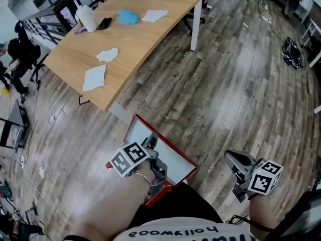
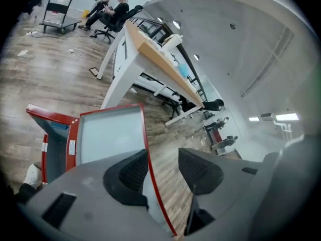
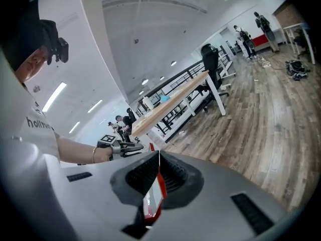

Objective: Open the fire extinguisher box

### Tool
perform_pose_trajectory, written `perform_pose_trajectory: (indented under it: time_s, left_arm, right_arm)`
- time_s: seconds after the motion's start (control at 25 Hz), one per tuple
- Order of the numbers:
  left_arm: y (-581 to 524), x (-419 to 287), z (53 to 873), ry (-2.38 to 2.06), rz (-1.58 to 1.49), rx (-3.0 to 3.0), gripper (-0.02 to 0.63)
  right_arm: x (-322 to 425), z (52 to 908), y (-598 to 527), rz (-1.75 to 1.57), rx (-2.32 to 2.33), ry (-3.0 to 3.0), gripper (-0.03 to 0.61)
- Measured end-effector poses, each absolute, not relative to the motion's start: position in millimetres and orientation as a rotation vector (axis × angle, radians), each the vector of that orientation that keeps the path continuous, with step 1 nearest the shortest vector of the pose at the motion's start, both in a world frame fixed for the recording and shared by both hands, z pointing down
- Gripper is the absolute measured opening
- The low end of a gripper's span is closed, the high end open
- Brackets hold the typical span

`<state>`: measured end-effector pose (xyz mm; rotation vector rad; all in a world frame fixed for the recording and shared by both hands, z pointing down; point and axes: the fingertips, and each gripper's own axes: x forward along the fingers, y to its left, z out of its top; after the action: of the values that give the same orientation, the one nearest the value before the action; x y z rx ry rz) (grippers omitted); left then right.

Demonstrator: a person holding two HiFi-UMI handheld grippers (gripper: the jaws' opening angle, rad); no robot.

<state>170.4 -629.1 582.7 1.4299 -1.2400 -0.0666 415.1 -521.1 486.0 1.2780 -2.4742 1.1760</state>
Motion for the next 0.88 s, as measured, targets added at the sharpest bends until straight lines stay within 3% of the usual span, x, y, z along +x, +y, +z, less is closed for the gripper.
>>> perform_pose_trajectory:
  time_s: [0.16, 0.48, 0.88]
  left_arm:
    - [-636.1, 151.9, 527.9, -1.130, -0.198, 1.594, 0.175]
    - [-597.4, 44.5, 455.4, -1.037, -0.341, 1.738, 0.040]
    - [-503.6, -23.6, 365.5, -0.780, -0.088, 2.316, 0.025]
  right_arm:
    - [387.1, 467.0, -532.5, 1.081, 1.283, -2.503, 0.011]
    - [274.0, 430.9, -527.1, 1.010, 1.309, -2.594, 0.011]
    - [105.2, 376.4, -471.1, 0.838, 1.258, -2.748, 0.011]
